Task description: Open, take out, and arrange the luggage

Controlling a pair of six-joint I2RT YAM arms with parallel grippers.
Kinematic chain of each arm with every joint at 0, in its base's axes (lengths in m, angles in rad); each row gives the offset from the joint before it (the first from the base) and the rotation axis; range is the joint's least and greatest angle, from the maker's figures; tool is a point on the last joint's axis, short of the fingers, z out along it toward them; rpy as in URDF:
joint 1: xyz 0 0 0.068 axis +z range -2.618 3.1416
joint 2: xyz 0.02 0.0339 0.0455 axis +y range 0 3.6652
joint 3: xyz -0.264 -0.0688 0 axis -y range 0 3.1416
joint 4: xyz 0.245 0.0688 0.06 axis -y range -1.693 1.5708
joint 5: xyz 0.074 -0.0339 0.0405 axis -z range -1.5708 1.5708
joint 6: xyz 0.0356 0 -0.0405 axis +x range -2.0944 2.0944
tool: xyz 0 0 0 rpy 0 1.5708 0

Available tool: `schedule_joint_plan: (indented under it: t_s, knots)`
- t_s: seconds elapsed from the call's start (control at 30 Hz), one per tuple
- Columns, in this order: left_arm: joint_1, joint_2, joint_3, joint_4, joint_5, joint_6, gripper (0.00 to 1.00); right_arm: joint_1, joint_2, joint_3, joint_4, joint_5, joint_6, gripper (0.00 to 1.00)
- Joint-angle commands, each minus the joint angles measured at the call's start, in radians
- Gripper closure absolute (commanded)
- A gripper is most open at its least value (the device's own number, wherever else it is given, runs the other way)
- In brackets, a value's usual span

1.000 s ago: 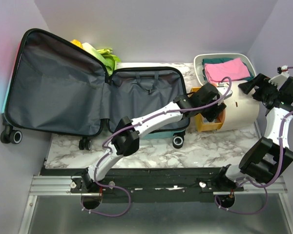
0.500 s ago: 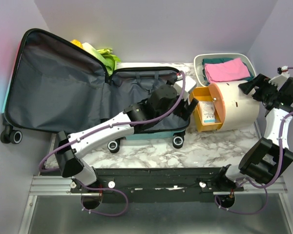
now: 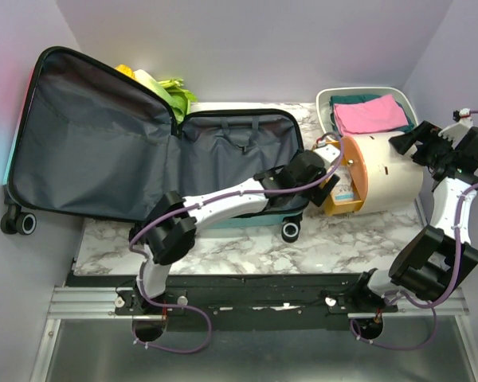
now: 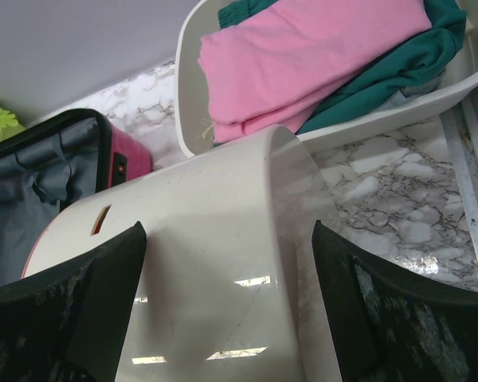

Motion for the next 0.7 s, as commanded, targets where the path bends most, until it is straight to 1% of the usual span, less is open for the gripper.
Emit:
schedule_joint_plan:
  t_s: [0.0,0.03,0.07,0.1,0.13,0.17,0.2,0.23,0.33,0.37,0.47,0.5,0.67]
  knots:
    - [0.0,0.12,0.236,-0.001,0.037,0.019,0.01,0.012,0.022,-0.056,-0.116,0.001,0.005,0.08]
    - [0.0,0.154,0.282,-0.009,0.049,0.025,0.01,0.012,0.022,-0.056,-0.116,0.003,0.003,0.08]
    - [0.0,0.224,0.333,-0.024,0.068,0.026,0.01,0.012,0.022,-0.056,-0.116,-0.003,0.002,0.08]
    - [0.0,0.263,0.443,-0.067,0.091,0.026,0.01,0.012,0.022,-0.054,-0.116,-0.008,0.0,0.08]
    - [0.0,0.298,0.5,-0.084,0.15,0.022,0.01,0.012,0.024,-0.054,-0.116,-0.011,0.0,0.08]
    - [0.0,0.361,0.552,-0.093,0.181,0.007,0.01,0.012,0.026,-0.054,-0.118,-0.014,0.0,0.08]
    - [0.0,0.386,0.624,-0.081,0.227,0.003,0.01,0.012,0.026,-0.054,-0.118,-0.014,0.0,0.08]
    - [0.0,0.407,0.645,-0.06,0.268,-0.001,0.01,0.012,0.029,-0.053,-0.119,-0.015,0.0,0.08]
    - [0.001,0.455,0.692,-0.013,0.296,-0.049,0.01,0.012,0.03,-0.05,-0.121,-0.011,-0.003,0.08]
    - [0.003,0.446,0.685,-0.007,0.295,-0.061,0.01,0.012,0.032,-0.05,-0.121,-0.008,-0.003,0.08]
    - [0.004,0.345,0.536,0.1,0.295,-0.063,0.01,0.012,0.033,-0.048,-0.121,-0.012,0.0,0.08]
    - [0.004,0.314,0.452,0.156,0.289,-0.06,0.01,0.012,0.033,-0.048,-0.119,-0.014,0.0,0.08]
    - [0.007,0.144,0.303,0.224,0.235,-0.06,0.01,0.012,0.042,-0.048,-0.121,-0.011,0.003,0.08]
